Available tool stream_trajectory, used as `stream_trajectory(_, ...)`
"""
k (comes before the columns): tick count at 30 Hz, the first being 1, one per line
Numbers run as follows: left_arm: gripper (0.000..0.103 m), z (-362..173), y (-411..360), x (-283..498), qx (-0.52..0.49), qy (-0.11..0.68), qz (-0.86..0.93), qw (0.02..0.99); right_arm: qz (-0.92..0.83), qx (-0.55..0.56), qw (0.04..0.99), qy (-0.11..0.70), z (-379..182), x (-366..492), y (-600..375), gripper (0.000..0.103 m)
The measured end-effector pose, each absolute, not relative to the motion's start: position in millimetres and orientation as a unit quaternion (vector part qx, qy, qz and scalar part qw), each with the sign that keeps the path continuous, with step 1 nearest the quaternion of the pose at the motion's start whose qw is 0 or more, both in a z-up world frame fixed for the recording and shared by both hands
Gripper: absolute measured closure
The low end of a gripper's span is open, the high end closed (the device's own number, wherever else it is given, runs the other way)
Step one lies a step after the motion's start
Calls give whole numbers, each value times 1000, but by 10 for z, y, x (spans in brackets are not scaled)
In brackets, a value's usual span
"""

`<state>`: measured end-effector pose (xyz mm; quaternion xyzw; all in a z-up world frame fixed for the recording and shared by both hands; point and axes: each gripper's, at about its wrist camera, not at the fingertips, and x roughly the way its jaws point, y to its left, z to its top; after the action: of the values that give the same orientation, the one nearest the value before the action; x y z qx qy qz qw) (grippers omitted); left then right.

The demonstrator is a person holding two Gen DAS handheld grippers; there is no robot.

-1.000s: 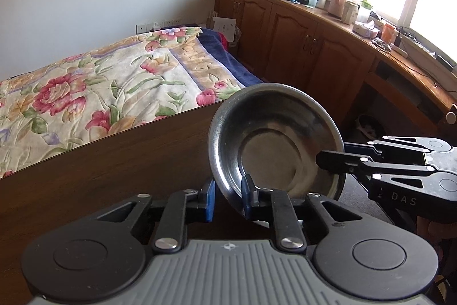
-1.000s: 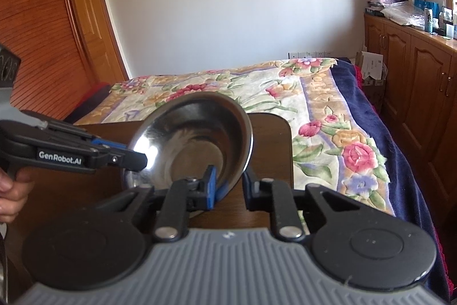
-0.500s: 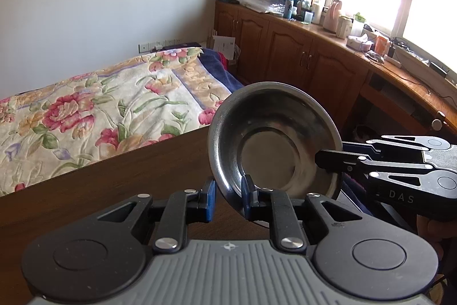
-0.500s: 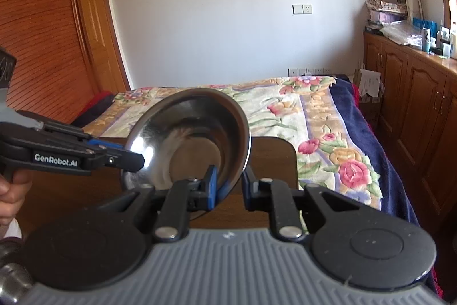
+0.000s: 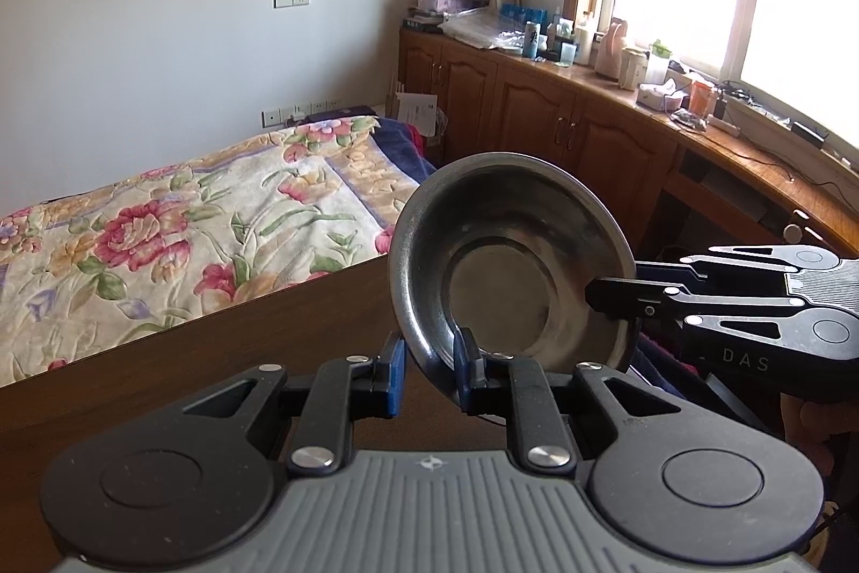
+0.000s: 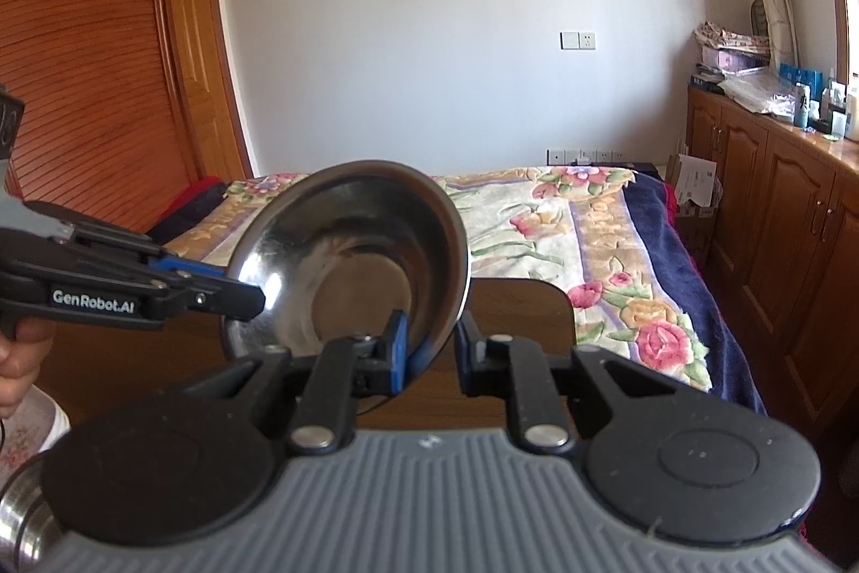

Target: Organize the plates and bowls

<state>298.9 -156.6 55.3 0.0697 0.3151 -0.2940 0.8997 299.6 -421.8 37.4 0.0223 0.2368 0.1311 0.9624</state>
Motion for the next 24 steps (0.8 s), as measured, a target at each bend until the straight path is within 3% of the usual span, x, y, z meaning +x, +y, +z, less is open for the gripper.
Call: stream_trajectory(24,82,793,-1123,2235,66,272,-297,913,136,-15,968,212,639,2465,-3899,83)
